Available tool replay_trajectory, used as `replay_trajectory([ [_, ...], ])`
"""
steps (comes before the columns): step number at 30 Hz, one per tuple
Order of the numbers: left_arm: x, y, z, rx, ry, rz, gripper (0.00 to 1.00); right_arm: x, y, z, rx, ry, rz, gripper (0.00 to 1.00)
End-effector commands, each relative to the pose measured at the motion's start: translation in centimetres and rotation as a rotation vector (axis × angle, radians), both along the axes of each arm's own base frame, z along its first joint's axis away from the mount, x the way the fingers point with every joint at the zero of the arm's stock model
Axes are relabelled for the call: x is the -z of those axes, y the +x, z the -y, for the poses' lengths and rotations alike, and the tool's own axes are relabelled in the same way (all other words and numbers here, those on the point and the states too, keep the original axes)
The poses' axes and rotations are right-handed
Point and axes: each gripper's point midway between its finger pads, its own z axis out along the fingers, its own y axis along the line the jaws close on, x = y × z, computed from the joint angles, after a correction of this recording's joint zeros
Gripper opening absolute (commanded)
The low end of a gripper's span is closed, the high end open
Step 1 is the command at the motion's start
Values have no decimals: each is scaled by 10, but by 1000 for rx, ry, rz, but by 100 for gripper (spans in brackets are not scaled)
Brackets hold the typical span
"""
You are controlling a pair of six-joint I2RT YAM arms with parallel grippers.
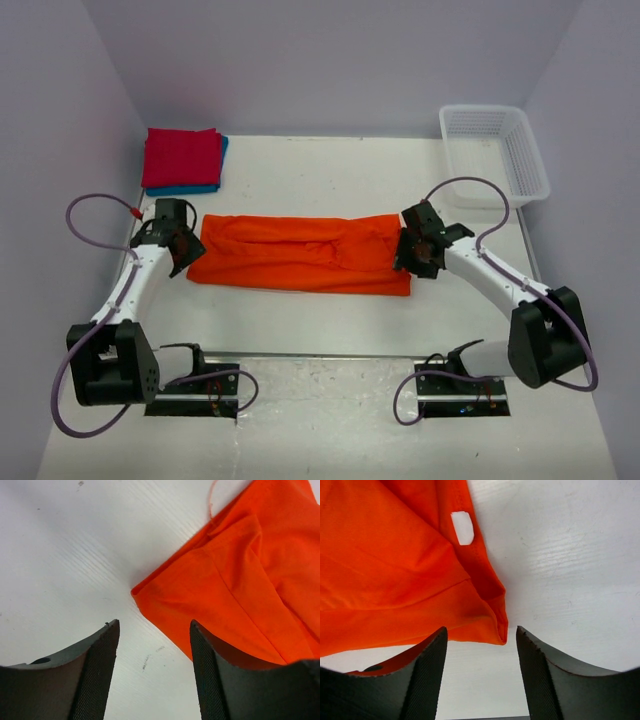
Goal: Fold and stack the t-shirts
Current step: Fold the other side of the tshirt into a rectangle
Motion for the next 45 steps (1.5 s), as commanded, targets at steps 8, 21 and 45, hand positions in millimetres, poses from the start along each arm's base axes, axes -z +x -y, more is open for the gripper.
replay_trajectory([
  [8,-12,53,39,127,-24,50,55,-58,92,-42,-186,7,111,67],
  [21,-13,75,46,179,-48,65,54,-4,138,-78,-278,69,-45,42],
  [45,5,75,36,152,-6,1,57,1,156,-66,-222,-15,-32,0],
])
